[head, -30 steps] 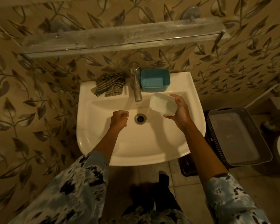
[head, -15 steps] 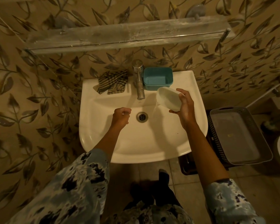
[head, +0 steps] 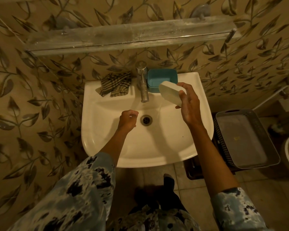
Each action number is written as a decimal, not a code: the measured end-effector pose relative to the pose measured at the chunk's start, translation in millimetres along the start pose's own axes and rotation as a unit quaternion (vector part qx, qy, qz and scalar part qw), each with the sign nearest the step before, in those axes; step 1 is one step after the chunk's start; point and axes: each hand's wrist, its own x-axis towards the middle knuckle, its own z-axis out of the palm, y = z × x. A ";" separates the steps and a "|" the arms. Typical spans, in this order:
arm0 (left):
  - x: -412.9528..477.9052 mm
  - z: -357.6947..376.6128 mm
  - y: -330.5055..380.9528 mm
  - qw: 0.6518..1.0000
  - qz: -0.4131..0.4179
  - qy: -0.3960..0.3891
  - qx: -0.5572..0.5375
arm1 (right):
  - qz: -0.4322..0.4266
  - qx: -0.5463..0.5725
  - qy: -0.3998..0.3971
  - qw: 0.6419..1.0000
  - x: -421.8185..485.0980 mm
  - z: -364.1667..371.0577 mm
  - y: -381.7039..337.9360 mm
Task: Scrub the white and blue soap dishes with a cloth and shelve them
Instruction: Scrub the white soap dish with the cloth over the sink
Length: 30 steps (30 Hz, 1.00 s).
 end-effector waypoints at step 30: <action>-15.2 5.2 -14.0 0.999 0.010 -0.011 0.051 | -0.155 -0.106 -0.021 0.982 -35.4 17.2 28.0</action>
